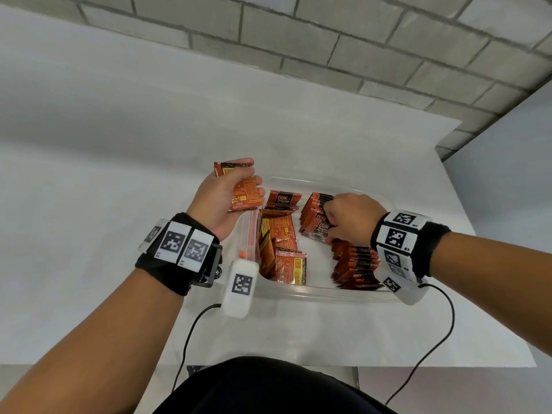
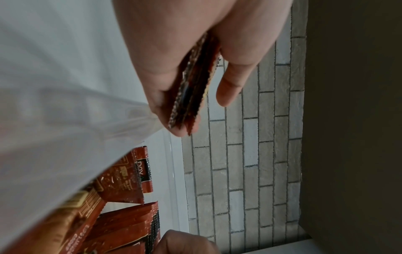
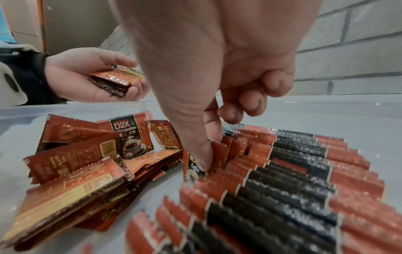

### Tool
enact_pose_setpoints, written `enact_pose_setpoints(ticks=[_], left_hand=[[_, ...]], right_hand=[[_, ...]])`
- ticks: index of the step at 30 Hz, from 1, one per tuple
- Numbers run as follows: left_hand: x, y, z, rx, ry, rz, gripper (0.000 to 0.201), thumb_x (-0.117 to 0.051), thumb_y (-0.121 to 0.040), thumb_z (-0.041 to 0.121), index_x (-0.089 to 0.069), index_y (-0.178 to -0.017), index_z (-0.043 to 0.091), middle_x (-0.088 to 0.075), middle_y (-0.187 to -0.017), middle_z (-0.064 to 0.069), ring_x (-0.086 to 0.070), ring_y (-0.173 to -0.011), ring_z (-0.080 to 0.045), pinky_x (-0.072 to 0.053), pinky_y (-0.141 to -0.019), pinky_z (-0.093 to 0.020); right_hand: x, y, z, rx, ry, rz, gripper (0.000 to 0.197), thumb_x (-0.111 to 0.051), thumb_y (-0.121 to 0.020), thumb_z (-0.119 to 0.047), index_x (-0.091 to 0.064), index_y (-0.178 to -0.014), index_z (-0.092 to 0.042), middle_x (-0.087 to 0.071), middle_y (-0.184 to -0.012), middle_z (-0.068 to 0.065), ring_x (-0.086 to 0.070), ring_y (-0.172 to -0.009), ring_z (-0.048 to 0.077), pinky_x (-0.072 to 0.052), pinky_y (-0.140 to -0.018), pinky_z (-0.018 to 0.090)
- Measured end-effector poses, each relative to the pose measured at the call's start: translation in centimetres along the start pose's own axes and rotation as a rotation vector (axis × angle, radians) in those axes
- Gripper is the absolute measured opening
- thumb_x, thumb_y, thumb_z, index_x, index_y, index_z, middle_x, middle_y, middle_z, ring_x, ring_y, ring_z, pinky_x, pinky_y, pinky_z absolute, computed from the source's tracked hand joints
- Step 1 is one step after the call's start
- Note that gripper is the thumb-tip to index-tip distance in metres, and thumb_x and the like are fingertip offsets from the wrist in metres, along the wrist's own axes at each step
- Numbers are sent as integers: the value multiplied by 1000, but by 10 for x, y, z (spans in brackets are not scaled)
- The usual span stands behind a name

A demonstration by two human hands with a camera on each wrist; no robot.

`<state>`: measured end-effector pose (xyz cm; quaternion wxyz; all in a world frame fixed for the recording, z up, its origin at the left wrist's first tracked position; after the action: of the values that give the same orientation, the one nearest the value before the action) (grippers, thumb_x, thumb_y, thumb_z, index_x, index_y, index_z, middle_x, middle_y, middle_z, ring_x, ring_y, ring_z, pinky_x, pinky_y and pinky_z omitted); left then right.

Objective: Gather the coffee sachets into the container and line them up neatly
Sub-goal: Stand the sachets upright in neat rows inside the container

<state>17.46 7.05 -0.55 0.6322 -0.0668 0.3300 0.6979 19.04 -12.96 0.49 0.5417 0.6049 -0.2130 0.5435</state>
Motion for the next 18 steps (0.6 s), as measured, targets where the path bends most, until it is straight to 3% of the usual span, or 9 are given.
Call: enact_pose_setpoints(ticks=[14, 18], left_hand=[[0, 0, -1, -2, -6, -5, 18, -56, -92, 9, -61, -109, 11, -65, -83, -10, -65, -68, -21, -55, -72, -34], [1, -1, -1, 4, 13, -5, 17, -56, -92, 10, -61, -109, 11, -66, -83, -10, -65, -68, -21, -55, -70, -33]], right_hand=[[6, 1, 8, -24, -22, 62, 29, -64, -84, -39, -47, -90, -17, -58, -90, 1, -51, -74, 20, -33, -61, 28], [6, 2, 11, -39, -25, 80, 30, -64, -84, -42, -45, -87, -19, -53, -82, -2, -49, -68, 18, -29, -54, 27]])
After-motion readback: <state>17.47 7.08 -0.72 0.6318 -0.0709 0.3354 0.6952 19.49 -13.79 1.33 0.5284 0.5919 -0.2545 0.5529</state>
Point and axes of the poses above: each hand's wrist, its own y-axis away from the middle knuckle, its own x-axis out of the back of the hand, z = x × y, the point moved 8 cm from there along -y, towards the middle knuckle
